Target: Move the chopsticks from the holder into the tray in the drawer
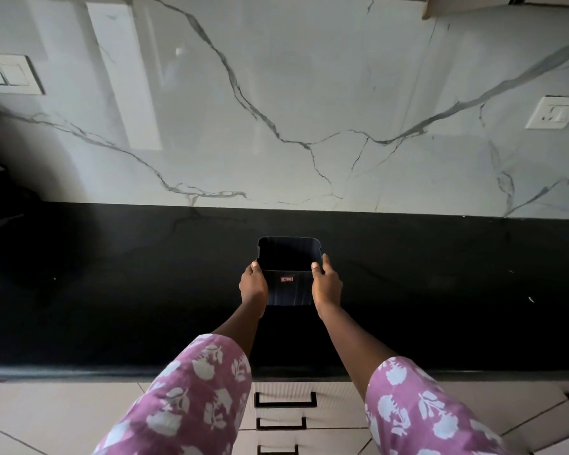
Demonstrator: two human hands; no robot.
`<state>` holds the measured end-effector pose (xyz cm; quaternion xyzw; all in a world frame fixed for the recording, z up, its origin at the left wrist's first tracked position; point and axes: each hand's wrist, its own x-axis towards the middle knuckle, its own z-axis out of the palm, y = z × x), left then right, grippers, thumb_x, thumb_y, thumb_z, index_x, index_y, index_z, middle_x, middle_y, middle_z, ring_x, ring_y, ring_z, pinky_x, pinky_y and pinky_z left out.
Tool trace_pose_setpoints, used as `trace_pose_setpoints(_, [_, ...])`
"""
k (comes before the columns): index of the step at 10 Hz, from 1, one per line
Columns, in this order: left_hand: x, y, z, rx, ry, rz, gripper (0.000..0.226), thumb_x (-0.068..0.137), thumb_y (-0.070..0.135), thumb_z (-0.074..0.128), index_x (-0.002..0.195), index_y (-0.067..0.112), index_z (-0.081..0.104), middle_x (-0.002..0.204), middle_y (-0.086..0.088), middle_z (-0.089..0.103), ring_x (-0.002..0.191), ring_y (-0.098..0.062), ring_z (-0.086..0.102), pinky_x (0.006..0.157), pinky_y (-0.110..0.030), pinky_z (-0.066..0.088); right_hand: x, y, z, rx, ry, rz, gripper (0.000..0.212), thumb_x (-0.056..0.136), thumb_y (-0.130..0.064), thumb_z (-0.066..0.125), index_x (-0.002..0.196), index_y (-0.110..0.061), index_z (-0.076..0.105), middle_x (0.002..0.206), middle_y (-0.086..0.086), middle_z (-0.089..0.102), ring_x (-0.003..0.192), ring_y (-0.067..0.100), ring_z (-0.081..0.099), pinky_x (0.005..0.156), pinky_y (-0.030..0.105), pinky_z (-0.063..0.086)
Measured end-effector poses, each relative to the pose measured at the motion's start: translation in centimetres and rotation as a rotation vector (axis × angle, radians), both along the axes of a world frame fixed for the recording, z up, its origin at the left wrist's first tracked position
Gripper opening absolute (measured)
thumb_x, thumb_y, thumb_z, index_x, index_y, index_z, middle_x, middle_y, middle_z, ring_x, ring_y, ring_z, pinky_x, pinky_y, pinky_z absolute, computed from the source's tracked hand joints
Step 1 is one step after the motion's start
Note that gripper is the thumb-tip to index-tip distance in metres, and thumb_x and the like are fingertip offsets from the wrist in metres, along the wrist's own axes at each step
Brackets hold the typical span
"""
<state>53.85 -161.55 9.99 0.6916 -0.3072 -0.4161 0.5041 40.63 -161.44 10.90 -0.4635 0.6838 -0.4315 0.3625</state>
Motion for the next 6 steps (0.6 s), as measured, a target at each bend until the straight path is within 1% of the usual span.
trace_pose_setpoints(2, [-0.3,0.3,0.6,-0.003,-0.019,0.042,0.044,0.102,0.031,0.028,0.126,0.006,0.055,0.129,-0.016,0.056,0.118,-0.032,0.051,0.098,-0.038,0.038,0.1,0.1,0.4,0.005,-0.012,0.009,0.049,0.099,-0.026,0.041,0.146,-0.014,0.030,0.141,0.018,0.048,0.135,0.032,0.039,0.112,0.036,0.030])
trace_pose_setpoints(3, [-0.1,0.4,1.4,-0.043,-0.069,0.091,0.043,0.102,0.029,0.028,0.125,0.003,0.054,0.128,-0.019,0.055,0.120,-0.034,0.049,0.098,-0.037,0.037,0.0,0.2,1.2,-0.017,0.013,-0.001,0.050,0.100,-0.026,0.040,0.146,-0.011,0.028,0.146,0.018,0.042,0.137,0.032,0.037,0.113,0.034,0.027])
trace_pose_setpoints(4, [0.6,-0.2,3.7,-0.132,-0.147,0.112,0.040,0.102,0.026,0.028,0.118,0.003,0.057,0.121,-0.019,0.057,0.116,-0.033,0.051,0.093,-0.035,0.038,-0.6,-0.6,3.0,-0.080,0.152,0.024,0.047,0.102,-0.026,0.035,0.143,-0.004,0.032,0.150,0.018,0.035,0.140,0.031,0.030,0.115,0.036,0.022])
trace_pose_setpoints(5, [1.0,-1.6,7.2,-0.164,-0.276,0.011,0.037,0.101,0.025,0.028,0.111,0.005,0.058,0.117,-0.015,0.058,0.116,-0.032,0.051,0.093,-0.036,0.039,-0.9,-1.9,5.8,-0.100,0.358,0.142,0.045,0.102,-0.024,0.028,0.138,0.001,0.039,0.146,0.020,0.038,0.137,0.032,0.031,0.113,0.037,0.023])
trace_pose_setpoints(6, [0.7,-3.5,11.1,-0.124,-0.337,-0.111,0.042,0.101,0.024,0.029,0.134,0.003,0.044,0.141,-0.018,0.042,0.132,-0.032,0.038,0.109,-0.040,0.029,-0.5,-3.5,9.2,-0.085,0.496,0.223,0.043,0.102,-0.021,0.025,0.134,-0.001,0.043,0.146,0.020,0.036,0.138,0.034,0.026,0.113,0.045,0.024])
